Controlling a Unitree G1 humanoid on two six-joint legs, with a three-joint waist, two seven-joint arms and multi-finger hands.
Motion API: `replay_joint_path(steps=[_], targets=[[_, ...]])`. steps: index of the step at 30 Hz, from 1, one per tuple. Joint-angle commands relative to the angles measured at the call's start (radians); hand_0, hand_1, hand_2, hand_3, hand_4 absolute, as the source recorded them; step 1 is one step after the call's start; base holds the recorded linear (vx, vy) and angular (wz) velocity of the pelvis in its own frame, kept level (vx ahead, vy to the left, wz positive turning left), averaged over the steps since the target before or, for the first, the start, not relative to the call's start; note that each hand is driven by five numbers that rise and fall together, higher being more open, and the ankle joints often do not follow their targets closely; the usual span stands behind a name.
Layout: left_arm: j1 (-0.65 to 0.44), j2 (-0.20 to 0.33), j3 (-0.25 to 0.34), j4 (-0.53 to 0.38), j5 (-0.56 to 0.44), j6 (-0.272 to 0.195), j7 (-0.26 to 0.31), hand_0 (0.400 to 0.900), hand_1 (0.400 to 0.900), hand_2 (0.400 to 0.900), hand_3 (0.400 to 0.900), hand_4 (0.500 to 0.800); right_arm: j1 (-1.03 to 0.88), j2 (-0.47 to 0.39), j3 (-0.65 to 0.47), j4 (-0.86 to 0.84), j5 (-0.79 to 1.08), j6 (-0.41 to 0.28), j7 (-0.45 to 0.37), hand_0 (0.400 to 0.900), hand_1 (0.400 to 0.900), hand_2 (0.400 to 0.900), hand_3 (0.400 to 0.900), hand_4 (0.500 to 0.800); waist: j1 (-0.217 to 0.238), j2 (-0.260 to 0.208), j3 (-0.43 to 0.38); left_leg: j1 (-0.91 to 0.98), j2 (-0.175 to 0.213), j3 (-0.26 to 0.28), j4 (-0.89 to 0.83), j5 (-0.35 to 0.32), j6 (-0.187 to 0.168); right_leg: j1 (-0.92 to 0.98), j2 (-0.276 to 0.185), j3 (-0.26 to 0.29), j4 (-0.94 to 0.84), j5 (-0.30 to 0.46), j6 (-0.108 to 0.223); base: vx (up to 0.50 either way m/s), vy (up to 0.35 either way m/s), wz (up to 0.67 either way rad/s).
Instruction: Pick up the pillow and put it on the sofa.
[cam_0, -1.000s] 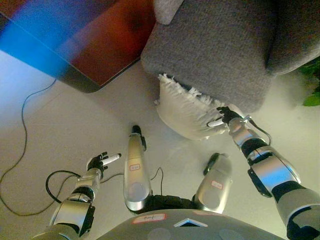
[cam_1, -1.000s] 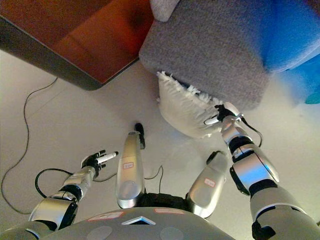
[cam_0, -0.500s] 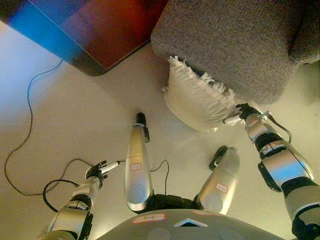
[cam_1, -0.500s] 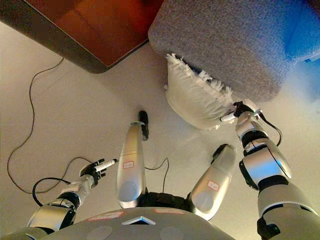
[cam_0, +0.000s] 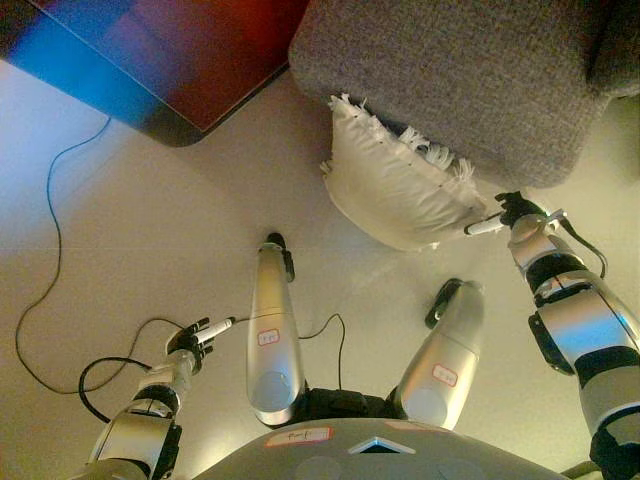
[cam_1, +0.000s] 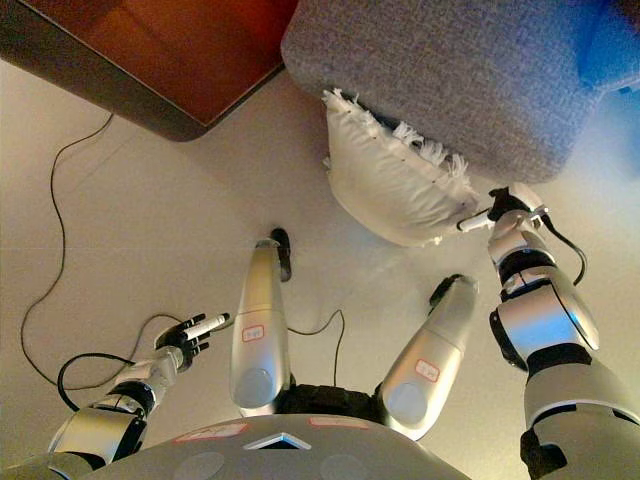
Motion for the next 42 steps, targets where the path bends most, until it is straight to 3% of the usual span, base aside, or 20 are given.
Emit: replay_joint_path(steps=[1, 15, 22, 33, 34, 42], targets=[[0.017, 0.077, -0.042, 0.025, -0.027, 0.002, 0.012, 0.9, 0.9, 0.9, 0.9, 0.8, -0.125, -0.098, -0.031, 0.004, 0.019, 0.004, -0.03, 0.9, 0.9, 0.9, 0.9, 0.8, 0.021, 0.032, 0.026, 0.084, 0.055, -0.021, -0.027, -0.06, 0.013, -0.079, -0.019, 0.086, -0.03, 0.07, -0.02, -0.02, 0.03, 0.04], [0.057, 0.073, -0.021, 0.029, -0.051, -0.015, -0.044, 0.9, 0.9, 0.9, 0.9, 0.8, -0.321, -0.127, 0.045, -0.001, 0.044, 0.009, 0.065, 0.9, 0.9, 0.9, 0.9, 0.8, 0.042, 0.071, 0.054, -0.015, 0.032, -0.023, 0.038, -0.072, 0.025, -0.184, -0.022, 0.114, 0.035, 0.066, -0.028, 0.0, 0.034, 0.01], [0.08, 0.072, -0.004, 0.011, -0.068, -0.029, -0.061, 0.9, 0.9, 0.9, 0.9, 0.8, -0.414, -0.121, 0.09, -0.037, 0.122, -0.009, 0.169, 0.9, 0.9, 0.9, 0.9, 0.8, 0.055, 0.086, 0.086, -0.095, 0.019, -0.027, 0.085, -0.081, 0.033, -0.268, -0.021, 0.131, 0.074, 0.071, -0.033, -0.02, 0.046, -0.01], [0.136, 0.07, 0.017, 0.002, -0.077, -0.09, -0.11, 0.9, 0.9, 0.9, 0.9, 0.8, -0.478, -0.071, 0.1, -0.083, 0.307, -0.129, 0.354, 0.9, 0.9, 0.9, 0.9, 0.8, 0.083, 0.09, 0.089, -0.247, 0.008, -0.056, 0.169, -0.09, 0.04, -0.435, -0.014, 0.149, 0.146, 0.076, -0.05, -0.04, 0.017, -0.04], [0.144, 0.068, 0.017, 0.005, -0.079, -0.101, -0.117, 0.9, 0.9, 0.9, 0.9, 0.8, -0.478, -0.068, 0.097, -0.083, 0.327, -0.152, 0.373, 0.4, 0.4, 0.4, 0.4, 0.5, 0.084, 0.093, 0.089, -0.253, 0.01, -0.057, 0.171, -0.086, 0.038, -0.445, -0.016, 0.15, 0.154, 0.075, -0.051, 0.0, 0.0, 0.0], [0.177, 0.052, 0.033, 0.003, -0.075, -0.136, -0.135, 0.9, 0.9, 0.9, 0.9, 0.8, -0.462, -0.071, 0.066, -0.091, 0.294, -0.208, 0.315, 0.4, 0.4, 0.4, 0.4, 0.5, 0.084, 0.098, 0.089, -0.254, 0.025, -0.056, 0.17, -0.069, 0.034, -0.464, -0.019, 0.155, 0.185, 0.064, -0.054, -0.03, 0.004, -0.03]])
